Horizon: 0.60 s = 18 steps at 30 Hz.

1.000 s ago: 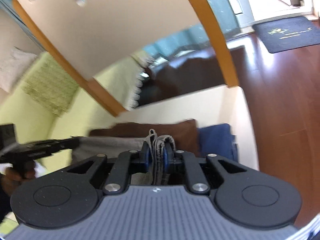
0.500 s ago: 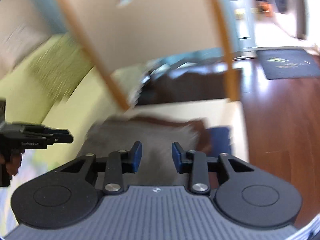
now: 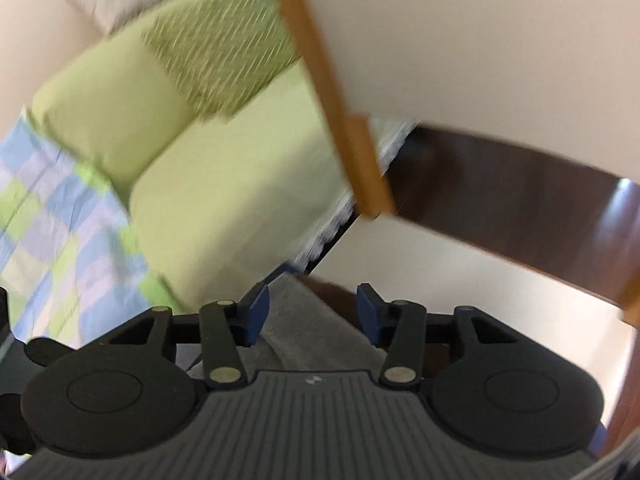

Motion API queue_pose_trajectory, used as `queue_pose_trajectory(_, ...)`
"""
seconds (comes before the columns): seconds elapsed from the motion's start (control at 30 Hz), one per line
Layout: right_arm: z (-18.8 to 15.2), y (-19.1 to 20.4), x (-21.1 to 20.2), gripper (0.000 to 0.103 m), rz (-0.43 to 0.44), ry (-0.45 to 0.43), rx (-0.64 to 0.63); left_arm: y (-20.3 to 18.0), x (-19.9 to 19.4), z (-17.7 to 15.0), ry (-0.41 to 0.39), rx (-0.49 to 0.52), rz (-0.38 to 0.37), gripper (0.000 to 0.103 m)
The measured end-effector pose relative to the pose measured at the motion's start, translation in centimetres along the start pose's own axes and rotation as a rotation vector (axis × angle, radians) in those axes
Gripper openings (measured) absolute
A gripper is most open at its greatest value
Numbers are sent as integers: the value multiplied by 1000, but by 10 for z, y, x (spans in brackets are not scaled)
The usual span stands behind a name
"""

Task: Fold clothes

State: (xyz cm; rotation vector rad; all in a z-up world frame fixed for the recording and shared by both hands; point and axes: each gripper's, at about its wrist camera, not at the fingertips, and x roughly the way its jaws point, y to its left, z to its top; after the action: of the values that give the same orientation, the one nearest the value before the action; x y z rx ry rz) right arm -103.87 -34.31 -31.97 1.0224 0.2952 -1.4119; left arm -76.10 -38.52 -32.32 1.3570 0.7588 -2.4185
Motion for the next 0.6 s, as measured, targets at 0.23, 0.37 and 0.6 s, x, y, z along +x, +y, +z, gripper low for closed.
queue_pose_trajectory(0.23, 11, 24, 50, 4, 14, 121, -181, 3, 7, -8, 22, -41, 41, 19)
queue_pose_trajectory(0.37, 7, 21, 34, 4, -19, 42, -216, -6, 7, -12, 25, -16, 63, 15)
queue_pose_trajectory(0.6, 2, 0, 41, 37, -110, -66, -38, -10, 1, -12, 38, -13, 118, 20)
